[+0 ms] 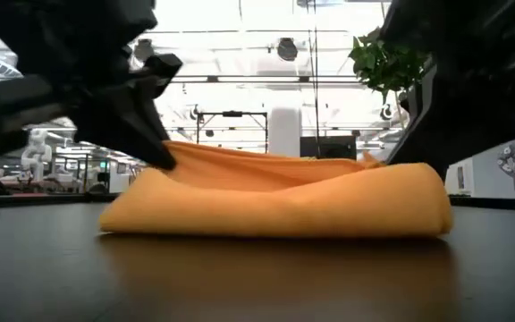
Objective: Fold microfiber towels
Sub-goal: Fold the orange microfiber cloth
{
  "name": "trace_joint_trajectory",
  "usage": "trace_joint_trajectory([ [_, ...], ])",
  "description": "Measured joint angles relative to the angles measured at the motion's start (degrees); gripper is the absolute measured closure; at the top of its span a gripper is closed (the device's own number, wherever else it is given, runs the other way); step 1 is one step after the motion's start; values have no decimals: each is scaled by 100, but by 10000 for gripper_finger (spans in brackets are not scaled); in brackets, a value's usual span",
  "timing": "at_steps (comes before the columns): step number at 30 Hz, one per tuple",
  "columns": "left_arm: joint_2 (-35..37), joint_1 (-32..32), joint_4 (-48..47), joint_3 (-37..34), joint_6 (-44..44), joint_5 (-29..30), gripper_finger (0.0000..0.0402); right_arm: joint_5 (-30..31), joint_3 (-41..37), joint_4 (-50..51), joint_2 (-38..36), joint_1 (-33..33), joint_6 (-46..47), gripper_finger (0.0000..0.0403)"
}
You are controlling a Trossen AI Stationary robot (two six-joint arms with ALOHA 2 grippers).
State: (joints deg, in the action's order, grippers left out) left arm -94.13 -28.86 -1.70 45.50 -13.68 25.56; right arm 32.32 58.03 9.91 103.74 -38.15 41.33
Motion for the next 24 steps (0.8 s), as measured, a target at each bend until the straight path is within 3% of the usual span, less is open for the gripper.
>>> trace_joint_trajectory([
  [5, 0, 254, -25, 0, -40, -2, 385, 240, -63, 11, -14, -18, 67, 403],
  [11, 87, 226, -134, -4, -324, 20, 396, 543, -66, -72, -248, -22, -215, 403],
  [19, 407, 259, -199, -4, -360, 525, 392, 1092, -67, -67, -574, 17, -444, 403],
  [24, 420, 527, -159, -4, -421, 544, 390, 1114, -67, 121, -575, 199, -361, 403],
])
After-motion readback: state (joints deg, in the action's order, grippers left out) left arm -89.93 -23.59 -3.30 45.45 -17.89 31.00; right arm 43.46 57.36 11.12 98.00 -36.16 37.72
